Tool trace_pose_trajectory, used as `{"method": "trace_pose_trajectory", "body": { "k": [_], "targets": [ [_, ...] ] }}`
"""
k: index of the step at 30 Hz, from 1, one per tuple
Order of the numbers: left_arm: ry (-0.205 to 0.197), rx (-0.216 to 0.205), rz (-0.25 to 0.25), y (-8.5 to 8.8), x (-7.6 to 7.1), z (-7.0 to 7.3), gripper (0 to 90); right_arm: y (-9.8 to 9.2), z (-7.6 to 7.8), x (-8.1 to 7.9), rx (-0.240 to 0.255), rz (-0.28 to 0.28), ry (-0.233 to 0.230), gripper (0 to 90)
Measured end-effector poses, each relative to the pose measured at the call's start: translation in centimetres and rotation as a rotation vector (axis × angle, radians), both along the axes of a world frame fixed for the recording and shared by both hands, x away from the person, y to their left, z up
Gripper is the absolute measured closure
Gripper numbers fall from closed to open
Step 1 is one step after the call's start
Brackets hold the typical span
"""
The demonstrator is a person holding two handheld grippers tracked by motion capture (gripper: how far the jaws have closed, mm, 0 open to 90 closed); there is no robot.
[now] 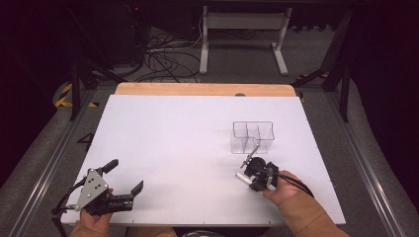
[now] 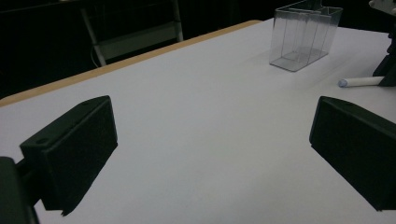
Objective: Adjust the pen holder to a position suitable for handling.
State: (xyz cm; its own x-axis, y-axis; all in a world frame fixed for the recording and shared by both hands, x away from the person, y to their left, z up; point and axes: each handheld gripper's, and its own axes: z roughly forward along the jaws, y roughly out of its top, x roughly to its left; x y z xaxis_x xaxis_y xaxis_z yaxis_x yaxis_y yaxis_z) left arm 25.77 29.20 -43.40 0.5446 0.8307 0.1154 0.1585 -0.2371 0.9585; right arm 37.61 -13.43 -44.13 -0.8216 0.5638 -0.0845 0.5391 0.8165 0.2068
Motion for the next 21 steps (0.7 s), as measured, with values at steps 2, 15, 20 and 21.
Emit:
{"method": "trace_pose_trajectory", "body": {
  "k": [2,15,20,21],
  "targets": [
    [0.000,0.000,0.000,0.0,0.0,0.0,1.6,0.1,0.0,-0.1,-0.005,-0.004,0.002,78.0],
    [0.000,0.001,0.001,0.0,0.0,0.0,1.6,-0.1,0.4,-0.2,0.016,0.023,-0.015,78.5],
    [-0.001,0.000,0.001,0.0,0.0,0.0,1.6,-0.7,1.6,-0.5,0.071,0.016,-0.050,78.5],
    [-0.001,-0.001,0.002,0.0,0.0,0.0,1.6,-0.8,1.9,-0.6,0.080,0.013,-0.058,78.5]
  ]
}}
